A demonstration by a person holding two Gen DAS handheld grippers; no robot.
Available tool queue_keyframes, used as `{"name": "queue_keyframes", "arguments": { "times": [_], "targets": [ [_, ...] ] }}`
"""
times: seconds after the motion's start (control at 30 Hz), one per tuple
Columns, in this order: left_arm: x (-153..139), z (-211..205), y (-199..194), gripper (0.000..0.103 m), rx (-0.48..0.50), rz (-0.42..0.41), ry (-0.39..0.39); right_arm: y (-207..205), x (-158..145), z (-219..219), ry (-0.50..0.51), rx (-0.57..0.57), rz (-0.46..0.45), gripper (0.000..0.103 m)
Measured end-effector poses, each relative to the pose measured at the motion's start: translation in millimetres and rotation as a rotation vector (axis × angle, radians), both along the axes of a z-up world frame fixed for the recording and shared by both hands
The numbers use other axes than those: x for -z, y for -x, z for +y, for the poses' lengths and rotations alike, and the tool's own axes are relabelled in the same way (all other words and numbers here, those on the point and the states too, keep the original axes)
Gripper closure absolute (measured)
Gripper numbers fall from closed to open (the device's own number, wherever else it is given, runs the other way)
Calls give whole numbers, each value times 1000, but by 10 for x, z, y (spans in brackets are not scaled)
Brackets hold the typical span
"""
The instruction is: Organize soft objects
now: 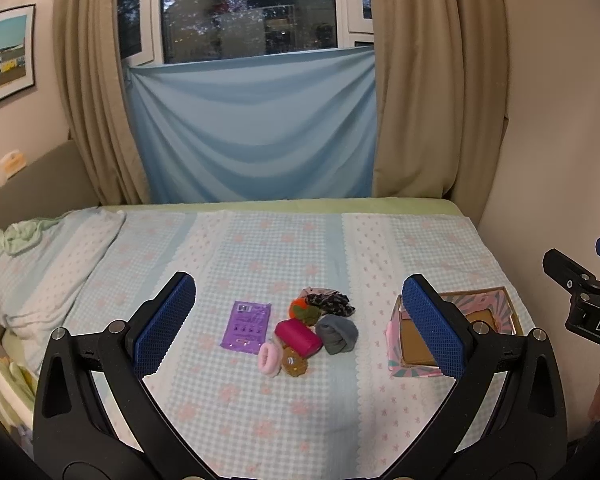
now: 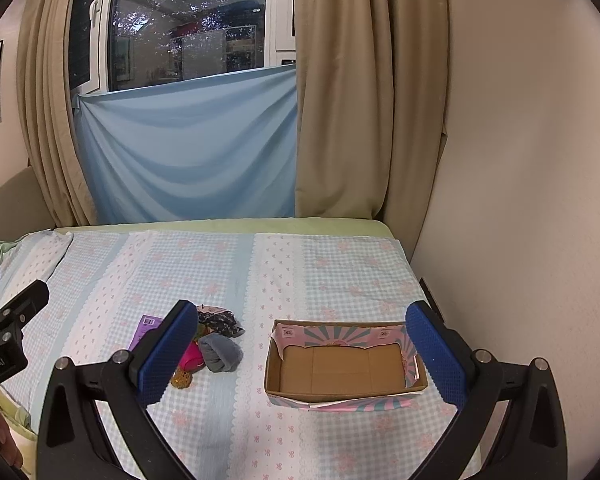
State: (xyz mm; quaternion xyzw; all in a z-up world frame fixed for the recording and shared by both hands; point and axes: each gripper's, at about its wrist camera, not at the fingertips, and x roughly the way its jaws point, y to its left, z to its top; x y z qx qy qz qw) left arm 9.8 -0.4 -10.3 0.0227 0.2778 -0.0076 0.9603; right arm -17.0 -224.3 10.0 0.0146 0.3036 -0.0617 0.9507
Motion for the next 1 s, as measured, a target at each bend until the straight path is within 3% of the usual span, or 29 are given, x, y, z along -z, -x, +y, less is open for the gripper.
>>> {"name": "queue_keyframes", "arguments": {
  "times": [1.0],
  "targets": [
    [1,-83,4,0,8,-7,-9,32,1,5,-3,12,-6,0]
  ]
}}
